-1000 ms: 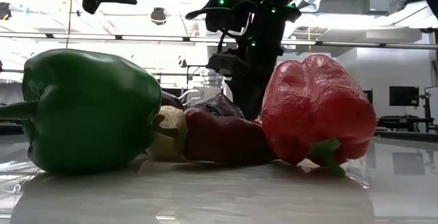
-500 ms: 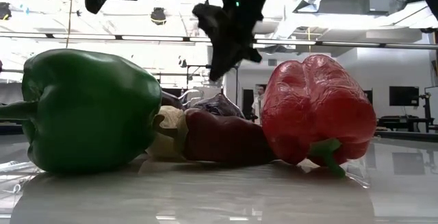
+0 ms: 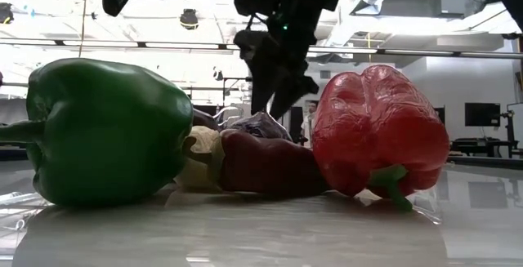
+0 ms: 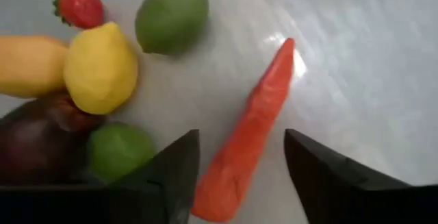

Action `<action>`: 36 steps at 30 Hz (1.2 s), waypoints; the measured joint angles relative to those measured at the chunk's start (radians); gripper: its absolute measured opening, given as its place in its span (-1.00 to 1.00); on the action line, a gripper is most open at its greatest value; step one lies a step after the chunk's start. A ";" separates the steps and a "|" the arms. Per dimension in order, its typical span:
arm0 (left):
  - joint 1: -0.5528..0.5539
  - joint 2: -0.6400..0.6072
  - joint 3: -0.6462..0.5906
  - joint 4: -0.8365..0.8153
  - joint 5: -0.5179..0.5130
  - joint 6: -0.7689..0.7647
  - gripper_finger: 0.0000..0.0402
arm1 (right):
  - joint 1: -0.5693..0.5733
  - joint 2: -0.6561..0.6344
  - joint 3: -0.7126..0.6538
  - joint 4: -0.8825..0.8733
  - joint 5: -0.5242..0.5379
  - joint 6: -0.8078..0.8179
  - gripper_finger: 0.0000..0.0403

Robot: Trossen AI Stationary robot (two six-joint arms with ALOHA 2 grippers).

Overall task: Sort produce into baskets
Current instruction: Put the orange carrot into the right transparent bin

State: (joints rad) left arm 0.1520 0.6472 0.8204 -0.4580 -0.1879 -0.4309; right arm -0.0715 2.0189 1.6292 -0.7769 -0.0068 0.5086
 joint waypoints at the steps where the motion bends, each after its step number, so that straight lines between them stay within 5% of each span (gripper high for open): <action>1: 0.000 0.000 0.000 0.000 0.000 0.000 -0.23 | 0.003 0.000 -0.016 0.012 0.001 0.012 0.28; 15: 0.000 0.000 0.000 0.000 -0.033 0.001 -0.23 | 0.031 -0.002 -0.187 0.168 -0.021 0.070 0.24; 30: 0.000 0.000 0.000 0.000 -0.047 -0.035 -0.23 | 0.049 0.000 -0.197 0.127 -0.020 -0.029 -0.41; 36: 0.000 0.000 0.000 0.000 -0.036 -0.040 -0.23 | 0.027 0.000 -0.197 0.127 -0.025 -0.046 -0.43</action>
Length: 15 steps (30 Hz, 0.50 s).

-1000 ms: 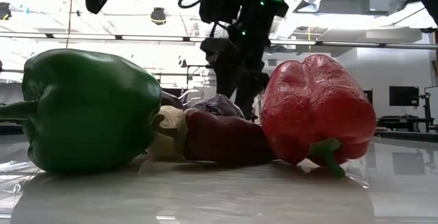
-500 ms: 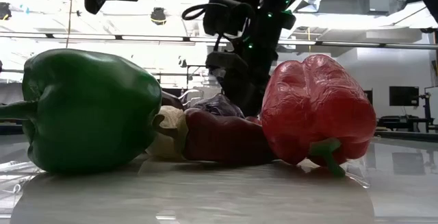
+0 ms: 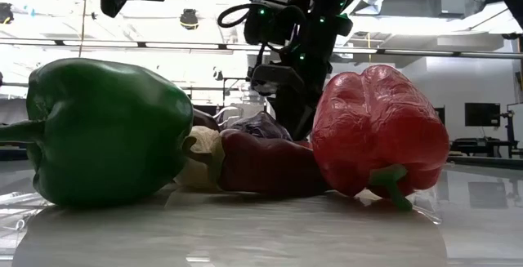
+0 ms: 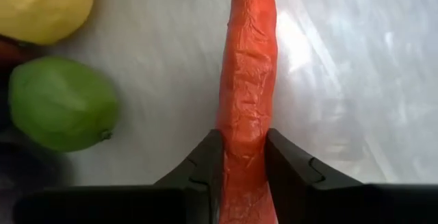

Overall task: Sort produce into baskets
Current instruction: Put the orange carrot into the right transparent bin

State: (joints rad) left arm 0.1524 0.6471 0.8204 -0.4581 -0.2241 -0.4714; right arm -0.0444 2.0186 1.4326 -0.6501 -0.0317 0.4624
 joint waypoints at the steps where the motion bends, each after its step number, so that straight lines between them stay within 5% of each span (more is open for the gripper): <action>1: 0.000 0.000 0.000 0.000 0.000 -0.005 -0.23 | -0.004 0.000 0.000 0.000 0.000 -0.001 -0.43; 15: 0.000 0.000 0.000 0.021 -0.009 -0.036 -0.23 | -0.024 -0.003 0.047 -0.087 -0.067 -0.048 -0.45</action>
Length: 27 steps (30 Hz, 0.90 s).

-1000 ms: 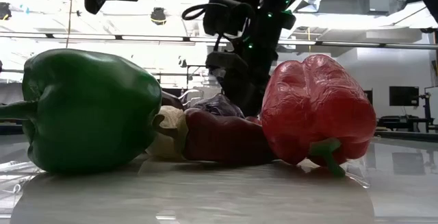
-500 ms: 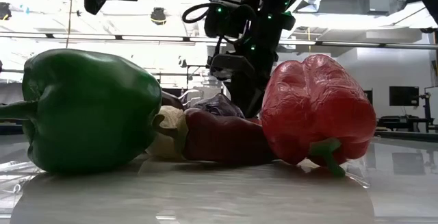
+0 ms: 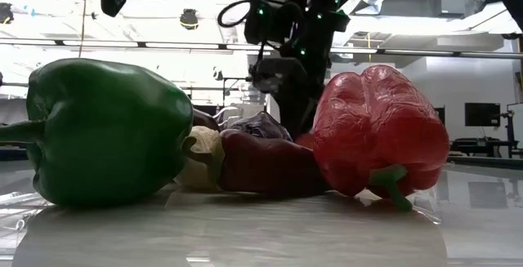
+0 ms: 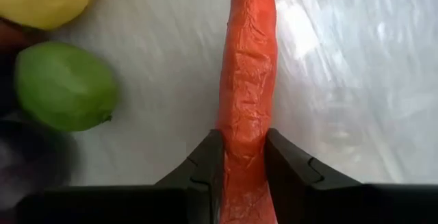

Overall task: Sort produce into baskets
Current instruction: Put the orange carrot into the right transparent bin

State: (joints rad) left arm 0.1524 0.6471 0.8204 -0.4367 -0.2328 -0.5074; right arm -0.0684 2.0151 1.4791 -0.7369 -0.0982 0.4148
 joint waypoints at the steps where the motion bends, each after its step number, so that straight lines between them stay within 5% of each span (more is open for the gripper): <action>1: 0.000 0.000 0.000 0.009 -0.001 0.000 -0.23 | -0.001 0.000 0.011 -0.008 -0.002 -0.011 -0.45; 14: 0.000 0.001 0.000 0.097 -0.018 -0.021 -0.23 | -0.069 -0.011 0.160 -0.069 -0.015 -0.086 -0.45; 27: 0.000 0.001 0.000 0.096 -0.018 -0.013 -0.23 | -0.125 -0.195 0.172 -0.088 0.074 -0.101 -0.43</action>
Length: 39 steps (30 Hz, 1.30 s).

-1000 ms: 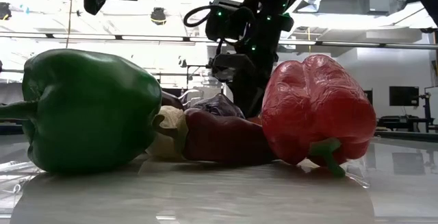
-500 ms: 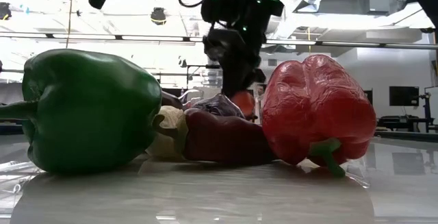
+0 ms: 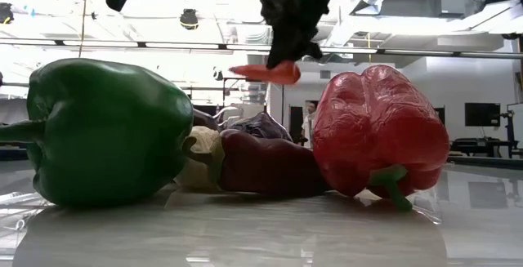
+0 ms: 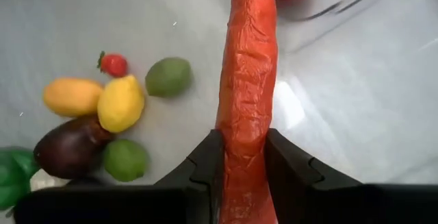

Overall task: Sort produce into baskets
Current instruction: Put the orange carrot into the right transparent bin, then put the green lemon into the left transparent bin

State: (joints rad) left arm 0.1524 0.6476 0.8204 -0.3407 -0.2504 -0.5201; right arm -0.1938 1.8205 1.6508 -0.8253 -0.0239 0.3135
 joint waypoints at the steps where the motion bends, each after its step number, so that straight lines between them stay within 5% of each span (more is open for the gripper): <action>1: 0.000 0.000 0.000 0.000 0.000 0.000 -0.23 | -0.002 -0.016 0.000 -0.010 0.012 0.000 -0.43; 17: -0.001 0.000 0.000 0.000 0.028 -0.008 -0.23 | -0.149 -0.182 -0.001 -0.363 0.315 0.010 -0.43; 24: -0.001 0.000 0.000 -0.016 0.028 -0.014 -0.23 | -0.264 -0.164 -0.036 -0.396 0.317 0.002 -0.32; 32: 0.000 0.000 0.000 -0.036 0.027 -0.006 -0.23 | -0.341 -0.166 -0.141 -0.390 0.233 0.001 0.03; 39: 0.000 0.000 0.000 -0.039 0.014 -0.013 -0.23 | -0.254 -0.170 -0.154 -0.195 0.108 -0.001 0.18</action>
State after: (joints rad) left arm 0.1524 0.6476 0.8204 -0.3795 -0.2362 -0.5328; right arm -0.4481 1.6506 1.4963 -1.0200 0.0837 0.3122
